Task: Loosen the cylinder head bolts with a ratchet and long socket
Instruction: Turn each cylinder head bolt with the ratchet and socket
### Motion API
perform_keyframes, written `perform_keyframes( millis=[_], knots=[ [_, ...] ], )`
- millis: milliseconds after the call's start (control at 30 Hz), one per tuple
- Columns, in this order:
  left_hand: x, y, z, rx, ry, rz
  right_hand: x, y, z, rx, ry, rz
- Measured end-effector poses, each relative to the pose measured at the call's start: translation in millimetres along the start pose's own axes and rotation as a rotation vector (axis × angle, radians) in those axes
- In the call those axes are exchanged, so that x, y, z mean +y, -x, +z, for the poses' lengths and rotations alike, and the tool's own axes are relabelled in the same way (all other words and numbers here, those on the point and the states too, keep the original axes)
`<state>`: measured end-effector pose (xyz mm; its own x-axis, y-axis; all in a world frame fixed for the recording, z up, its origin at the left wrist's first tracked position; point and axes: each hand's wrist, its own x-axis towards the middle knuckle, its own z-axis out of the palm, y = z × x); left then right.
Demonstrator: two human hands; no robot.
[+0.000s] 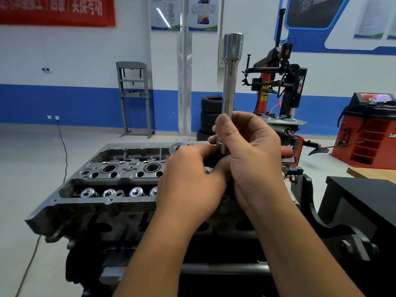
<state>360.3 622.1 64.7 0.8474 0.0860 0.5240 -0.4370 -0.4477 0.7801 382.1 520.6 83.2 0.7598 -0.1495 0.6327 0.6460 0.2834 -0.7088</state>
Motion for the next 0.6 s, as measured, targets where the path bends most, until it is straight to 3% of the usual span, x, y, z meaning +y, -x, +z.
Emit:
perform_keyframes(
  millis=[100, 200, 400, 600],
  knots=[
    [-0.4, -1.6, -4.5, -0.065, 0.046, 0.005, 0.3, -0.5, -0.3, -0.051, -0.030, 0.048],
    [-2.0, -2.0, -4.1, -0.008, 0.038, -0.011, -1.2, -0.8, 0.7, -0.105, -0.031, 0.096],
    [-2.8, -0.3, 1.6, 0.101, -0.104, 0.001, -2.9, 0.8, -0.3, -0.018, -0.012, -0.010],
    [0.7, -2.0, -2.7, -0.079, -0.060, 0.031, 0.1, -1.1, -0.5, 0.031, -0.062, 0.029]
  ],
)
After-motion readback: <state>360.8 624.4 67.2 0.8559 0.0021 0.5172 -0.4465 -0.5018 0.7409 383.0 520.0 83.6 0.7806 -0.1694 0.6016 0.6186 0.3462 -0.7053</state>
